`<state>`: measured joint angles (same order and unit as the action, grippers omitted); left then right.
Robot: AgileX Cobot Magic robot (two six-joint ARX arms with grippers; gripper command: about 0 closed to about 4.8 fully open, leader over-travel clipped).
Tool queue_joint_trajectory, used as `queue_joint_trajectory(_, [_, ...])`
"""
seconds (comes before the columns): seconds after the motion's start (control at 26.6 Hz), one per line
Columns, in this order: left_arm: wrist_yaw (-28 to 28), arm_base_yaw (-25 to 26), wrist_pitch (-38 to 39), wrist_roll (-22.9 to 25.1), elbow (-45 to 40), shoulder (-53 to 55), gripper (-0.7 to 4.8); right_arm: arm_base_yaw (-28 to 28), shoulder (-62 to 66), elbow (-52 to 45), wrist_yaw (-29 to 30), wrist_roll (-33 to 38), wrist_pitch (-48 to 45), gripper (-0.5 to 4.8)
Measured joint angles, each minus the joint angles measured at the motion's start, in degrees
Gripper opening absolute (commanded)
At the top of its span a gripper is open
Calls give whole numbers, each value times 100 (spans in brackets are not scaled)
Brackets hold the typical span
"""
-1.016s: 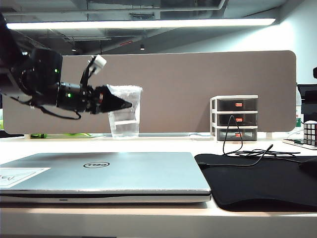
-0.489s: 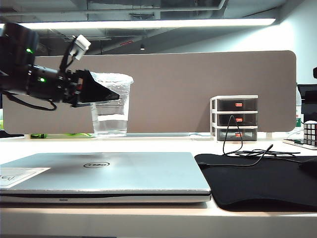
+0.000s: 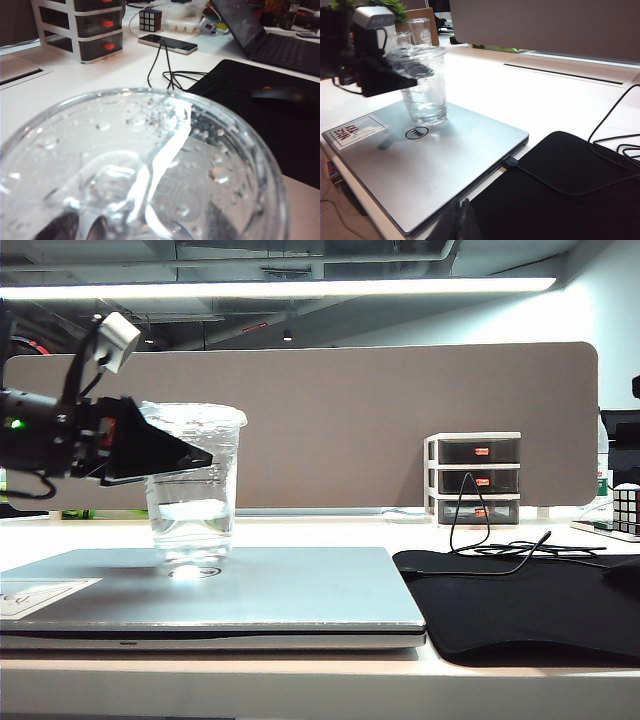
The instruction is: Pick up the coffee cup and place it over the laptop.
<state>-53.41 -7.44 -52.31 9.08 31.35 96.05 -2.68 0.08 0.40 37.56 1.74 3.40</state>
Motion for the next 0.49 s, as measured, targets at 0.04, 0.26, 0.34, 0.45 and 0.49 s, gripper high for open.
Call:
queue_joint_trajectory(0.04, [-7, 0, -177, -44, -105, 0, 308, 0, 0, 0, -2, 0, 0, -6])
queue_joint_trajectory(0.26, [-39, 0, -776, -122, -544, -4, 308, 0, 0, 0, 0, 0, 0, -6])
queue_joint_trajectory(0.34, [-42, 0, -820, -122, -584, -7, 308, 0, 0, 0, 0, 0, 2, -6])
queue_joint_trajectory(0.45, [-39, 0, -833, -122, -597, -4, 308, 0, 0, 0, 0, 0, 0, -6])
queue_joint_trajectory(0.49, [-39, 0, -833, -122, -597, -4, 308, 0, 0, 0, 0, 0, 0, -6])
